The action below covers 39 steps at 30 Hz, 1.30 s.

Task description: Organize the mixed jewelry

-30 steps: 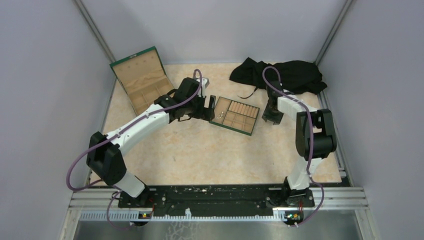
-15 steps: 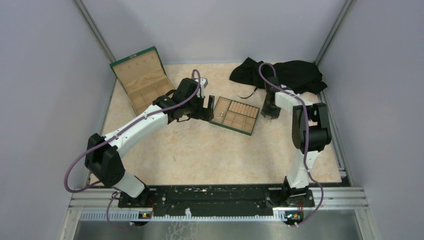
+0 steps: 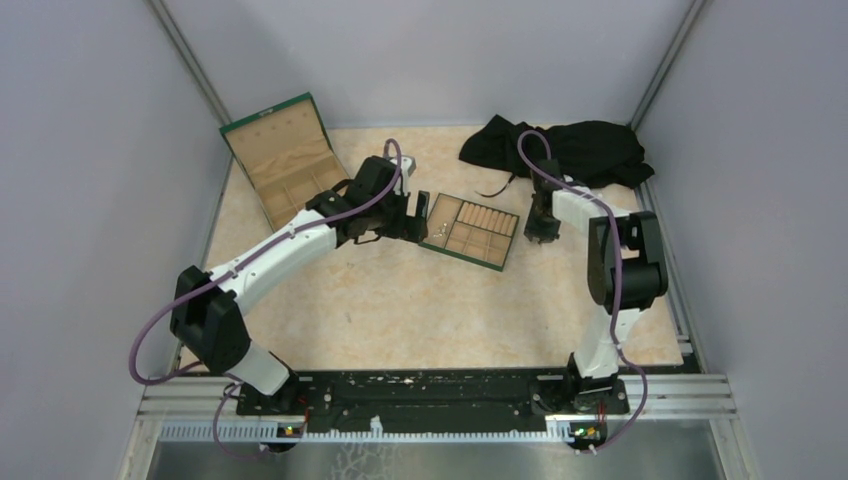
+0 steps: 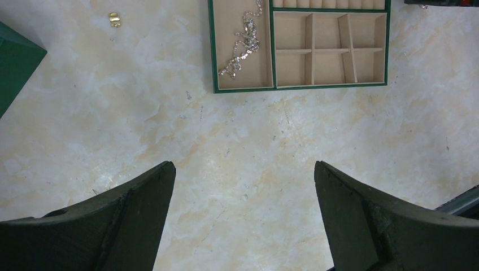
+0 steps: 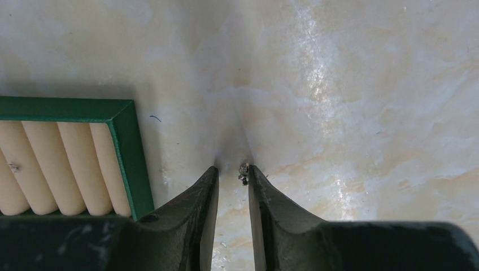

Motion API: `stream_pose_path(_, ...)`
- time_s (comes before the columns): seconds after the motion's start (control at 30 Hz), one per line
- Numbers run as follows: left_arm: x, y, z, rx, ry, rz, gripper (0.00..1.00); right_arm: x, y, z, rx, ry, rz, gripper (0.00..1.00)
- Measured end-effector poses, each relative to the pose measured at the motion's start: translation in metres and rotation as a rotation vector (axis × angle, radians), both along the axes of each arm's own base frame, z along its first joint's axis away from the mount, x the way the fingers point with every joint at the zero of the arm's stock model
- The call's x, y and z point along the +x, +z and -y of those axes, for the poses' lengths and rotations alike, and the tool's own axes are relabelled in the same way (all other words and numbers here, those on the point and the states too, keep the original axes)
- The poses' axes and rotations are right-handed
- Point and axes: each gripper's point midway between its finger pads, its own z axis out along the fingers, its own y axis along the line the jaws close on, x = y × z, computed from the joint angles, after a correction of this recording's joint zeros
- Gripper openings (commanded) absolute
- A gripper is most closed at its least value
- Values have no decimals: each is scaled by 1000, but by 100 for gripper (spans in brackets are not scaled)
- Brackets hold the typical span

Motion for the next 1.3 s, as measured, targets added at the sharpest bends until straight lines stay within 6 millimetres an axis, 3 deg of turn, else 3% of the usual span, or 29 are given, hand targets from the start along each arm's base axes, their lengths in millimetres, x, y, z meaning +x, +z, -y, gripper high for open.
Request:
stream_pose_path(0.1,0,-2,0,3,-1,-4,99,-2,0,2,-12,-3,2,16)
stream_pose_path(0.2,1,-6,1,9,-1,-11,99,-2,0,4,-20,-7,4,0)
stream_pose_path(0.5,3,-7,2,16,-4,-16,99,-7,4,5,-24,-9,-6,0)
stream_pose_path(0.77,6,-6,-2,30,12,-3,98,-6,61,-7,50,18,121,0)
stream_pose_path(0.93,10,-5,-15,27,61,-1,98,-11,85,-41,109,83,179,0)
stream_pose_path(1.1,13,-6,-44,8,160,-16,98,-22,83,-96,166,192,159,0)
stream_pose_path(1.3,10,-10,-74,-1,261,-45,98,-13,71,-141,199,249,126,0)
